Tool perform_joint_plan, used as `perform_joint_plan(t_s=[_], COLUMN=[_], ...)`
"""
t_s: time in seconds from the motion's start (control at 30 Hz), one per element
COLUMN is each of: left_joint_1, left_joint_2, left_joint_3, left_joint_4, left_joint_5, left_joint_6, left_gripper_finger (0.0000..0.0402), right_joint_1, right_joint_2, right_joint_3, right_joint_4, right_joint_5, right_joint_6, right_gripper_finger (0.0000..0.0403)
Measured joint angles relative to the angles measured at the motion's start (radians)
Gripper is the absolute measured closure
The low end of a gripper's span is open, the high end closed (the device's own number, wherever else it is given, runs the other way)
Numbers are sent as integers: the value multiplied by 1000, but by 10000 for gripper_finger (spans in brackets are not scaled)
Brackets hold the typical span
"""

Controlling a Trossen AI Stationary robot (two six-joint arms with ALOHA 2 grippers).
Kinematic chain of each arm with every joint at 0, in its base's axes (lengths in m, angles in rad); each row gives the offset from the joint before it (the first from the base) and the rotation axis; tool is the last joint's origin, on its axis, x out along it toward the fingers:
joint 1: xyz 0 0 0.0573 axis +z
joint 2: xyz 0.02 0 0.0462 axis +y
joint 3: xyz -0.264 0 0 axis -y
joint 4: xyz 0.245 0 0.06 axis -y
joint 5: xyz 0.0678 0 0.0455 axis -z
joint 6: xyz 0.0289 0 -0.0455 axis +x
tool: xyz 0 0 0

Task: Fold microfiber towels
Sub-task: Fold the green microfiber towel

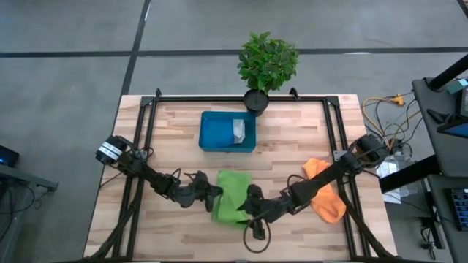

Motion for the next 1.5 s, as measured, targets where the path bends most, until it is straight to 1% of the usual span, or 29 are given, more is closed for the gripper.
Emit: perform_joint_plan(t_s=[0.13, 0.27, 0.3, 0.37, 0.43, 0.47, 0.53, 0.57, 0.63, 0.77, 0.87, 1.03, 1.2, 1.3, 1.4, 1.5], left_joint_1=[0, -7, -7, -6, -5, -5, -5, -7, -7, -7, -6, 0, 38, 64, 102, 142], left_joint_2=[-26, -95, -116, -153, -187, -201, -221, -228, -236, -239, -239, -239, -239, -239, -239, -239], left_joint_3=[-2, -4, -8, -11, -14, -14, -17, -21, -30, -44, -50, -51, -65, -73, -74, -70], left_joint_4=[2, 3, -11, -81, -167, -199, -244, -257, -261, -261, -260, -235, -236, -234, -233, -222], left_joint_5=[-40, -96, -105, -114, -128, -129, -128, -121, -92, -76, -77, -75, -74, -61, 23, 152], left_joint_6=[70, 245, 280, 300, 292, 292, 291, 292, 297, 298, 302, 390, 394, 395, 413, 507], left_gripper_finger=[402, 402, 402, 402, 402, 402, 402, 402, 402, 402, 402, 402, 402, 402, 402, 402], right_joint_1=[0, 0, 0, 0, -2, -5, -17, -29, -56, -106, -149, -183, -179, -169, -162, -162], right_joint_2=[23, 45, 48, 54, 62, 66, 67, 67, 67, 67, 67, 121, 209, 241, 256, 256], right_joint_3=[15, 25, 25, 25, 25, 25, 25, 24, 11, -33, -52, -33, 8, 29, 46, 58], right_joint_4=[1, 1, 0, 0, -25, -47, -133, -172, -221, -203, -173, -143, -133, -125, -129, -138], right_joint_5=[-1, -3, -2, 2, 47, 87, 178, 204, 211, 186, 110, -5, -81, -83, -79, -81], right_joint_6=[56, 99, 101, 98, 109, 149, 274, 335, 425, 471, 456, 390, 407, 424, 426, 416], right_gripper_finger=[193, 193, 193, 193, 193, 193, 195, 198, 211, 257, 305, 382, 390, 390, 390, 390])
